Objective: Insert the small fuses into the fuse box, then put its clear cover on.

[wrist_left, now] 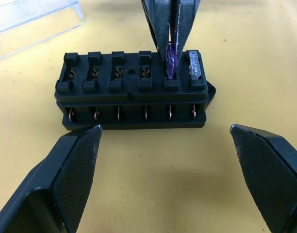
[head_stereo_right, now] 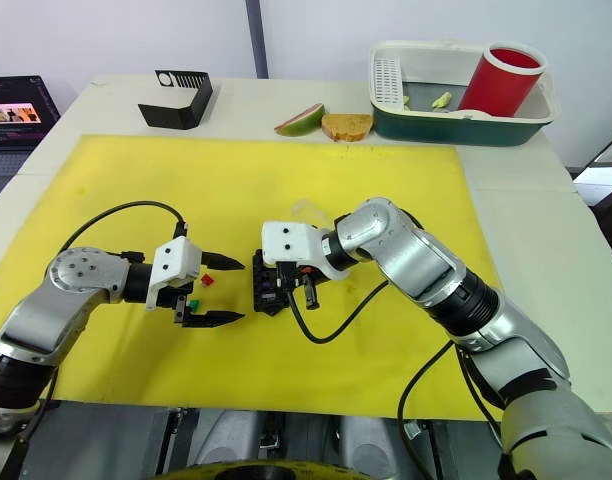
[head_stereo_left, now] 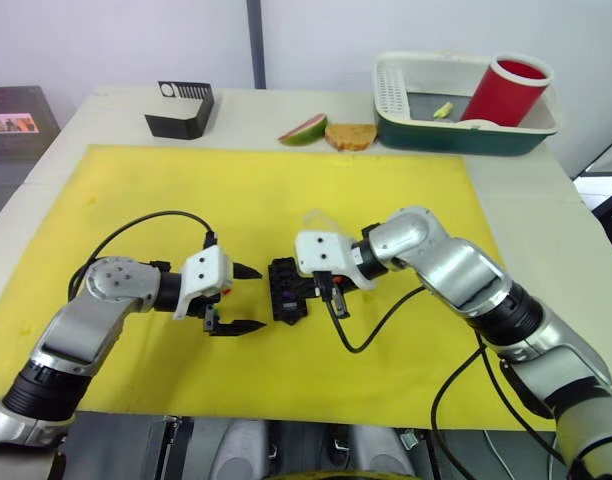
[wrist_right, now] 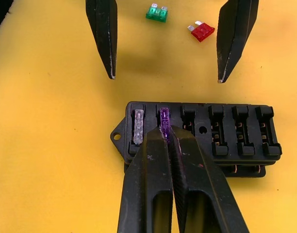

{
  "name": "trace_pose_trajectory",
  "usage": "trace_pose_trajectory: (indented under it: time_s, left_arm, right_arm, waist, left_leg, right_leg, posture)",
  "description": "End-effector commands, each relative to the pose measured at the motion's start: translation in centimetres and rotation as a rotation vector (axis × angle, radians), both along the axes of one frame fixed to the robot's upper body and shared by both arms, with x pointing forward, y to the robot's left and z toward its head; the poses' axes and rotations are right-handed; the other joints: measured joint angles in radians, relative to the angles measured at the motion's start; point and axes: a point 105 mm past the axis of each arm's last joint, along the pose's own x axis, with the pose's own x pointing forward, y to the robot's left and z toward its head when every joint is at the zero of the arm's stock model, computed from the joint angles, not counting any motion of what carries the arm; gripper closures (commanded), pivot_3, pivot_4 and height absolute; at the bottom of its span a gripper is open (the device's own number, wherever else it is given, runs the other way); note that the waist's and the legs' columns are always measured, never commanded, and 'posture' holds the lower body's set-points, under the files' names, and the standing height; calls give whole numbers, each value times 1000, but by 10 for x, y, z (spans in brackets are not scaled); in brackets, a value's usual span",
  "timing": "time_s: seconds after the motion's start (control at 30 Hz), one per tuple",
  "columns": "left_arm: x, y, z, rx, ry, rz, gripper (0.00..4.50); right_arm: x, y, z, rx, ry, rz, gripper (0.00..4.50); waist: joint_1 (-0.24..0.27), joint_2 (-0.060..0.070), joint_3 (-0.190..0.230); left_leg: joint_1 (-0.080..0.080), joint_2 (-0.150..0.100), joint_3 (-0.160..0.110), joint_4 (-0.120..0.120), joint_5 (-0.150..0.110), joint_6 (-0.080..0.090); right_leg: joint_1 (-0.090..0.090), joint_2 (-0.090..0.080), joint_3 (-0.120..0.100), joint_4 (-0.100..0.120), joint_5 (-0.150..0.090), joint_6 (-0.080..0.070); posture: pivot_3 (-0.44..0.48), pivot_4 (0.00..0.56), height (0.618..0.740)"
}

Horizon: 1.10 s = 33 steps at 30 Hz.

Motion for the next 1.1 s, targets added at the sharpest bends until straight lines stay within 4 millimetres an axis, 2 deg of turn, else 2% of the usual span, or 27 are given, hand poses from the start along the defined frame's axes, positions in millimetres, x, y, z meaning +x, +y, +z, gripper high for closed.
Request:
trace_pose_trajectory:
  time_s: [0.03,0.23,0.67,0.83,1.1]
  left_arm:
    - [0,-5,7,-5,-35,-21,56]
    - [1,-5,7,-3,-35,-22,56]
    - [1,-7,6,-6,-38,-23,56]
    - [2,-7,6,-8,-38,-22,56]
    - [2,-8,7,-12,-41,-18,56]
  right_arm:
    - [-4,3,-2,-15,-1,29,4500]
    - [-5,5,10,20,14,39,4500]
    - [-5,9,17,45,19,29,4500]
    - [-4,7,15,32,24,23,4500]
    - [-6,4,1,-15,37,23,4500]
  waist:
    - [0,0,0]
    - [0,0,0]
    - [0,0,0]
    - [0,0,0]
    - [0,0,0]
  left_leg:
    - [0,0,0,0,0,0]
    - [0,0,0,0,0,0]
    - [0,0,0,0,0,0]
    - [0,0,0,0,0,0]
    - [0,0,0,0,0,0]
  right_leg:
    - [0,0,0,0,0,0]
    - [0,0,0,0,0,0]
    - [0,0,0,0,0,0]
    - [0,0,0,0,0,0]
    - [0,0,0,0,0,0]
  posture:
    - [0,150,740]
    - [0,150,740]
    - [0,150,740]
    - [0,150,740]
    - [0,150,740]
